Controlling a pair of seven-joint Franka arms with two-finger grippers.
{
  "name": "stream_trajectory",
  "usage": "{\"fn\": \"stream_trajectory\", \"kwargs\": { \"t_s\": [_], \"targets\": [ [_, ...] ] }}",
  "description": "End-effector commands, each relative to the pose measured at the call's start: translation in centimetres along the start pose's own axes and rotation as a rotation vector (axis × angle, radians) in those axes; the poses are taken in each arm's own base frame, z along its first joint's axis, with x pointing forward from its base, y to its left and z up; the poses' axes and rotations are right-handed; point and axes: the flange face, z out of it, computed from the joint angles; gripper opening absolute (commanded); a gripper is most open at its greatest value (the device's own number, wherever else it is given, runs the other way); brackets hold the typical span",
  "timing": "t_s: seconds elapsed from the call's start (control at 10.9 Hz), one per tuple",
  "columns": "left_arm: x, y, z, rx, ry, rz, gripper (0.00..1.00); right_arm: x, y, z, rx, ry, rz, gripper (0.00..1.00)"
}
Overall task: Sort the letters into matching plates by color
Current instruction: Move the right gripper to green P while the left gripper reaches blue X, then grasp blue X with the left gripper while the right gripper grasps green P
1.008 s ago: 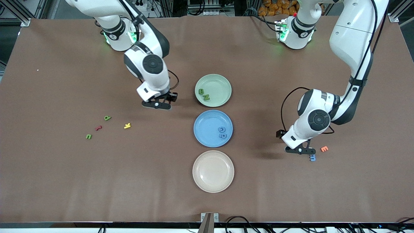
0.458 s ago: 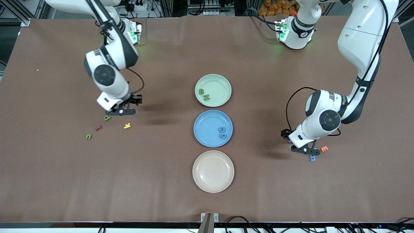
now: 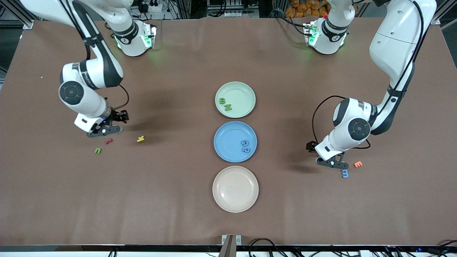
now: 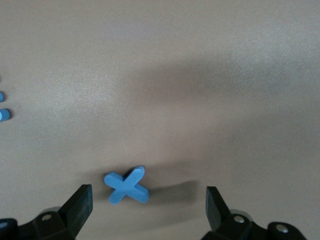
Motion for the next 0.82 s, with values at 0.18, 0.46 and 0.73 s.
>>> {"fn": "stream_trajectory", "kwargs": {
  "t_s": [0.18,0.46,0.73],
  "targets": [
    [-0.2,-0.5,0.6,-0.014,0.009,0.018,1.00,-0.4,3.0,3.2,0.035,0.013,-0.132,0.66],
    [-0.1,-1.2,0.7,-0.016,0.013,0.015,0.92,-0.3,3.8,4.9,0.049,0.025,-0.174,0.66],
    [-0.1,-1.2,0.7,-0.024,0.012,-0.024,0.00,0.0,4.8,6.2,0.053,0.070,-0.208,0.67]
  ]
}}
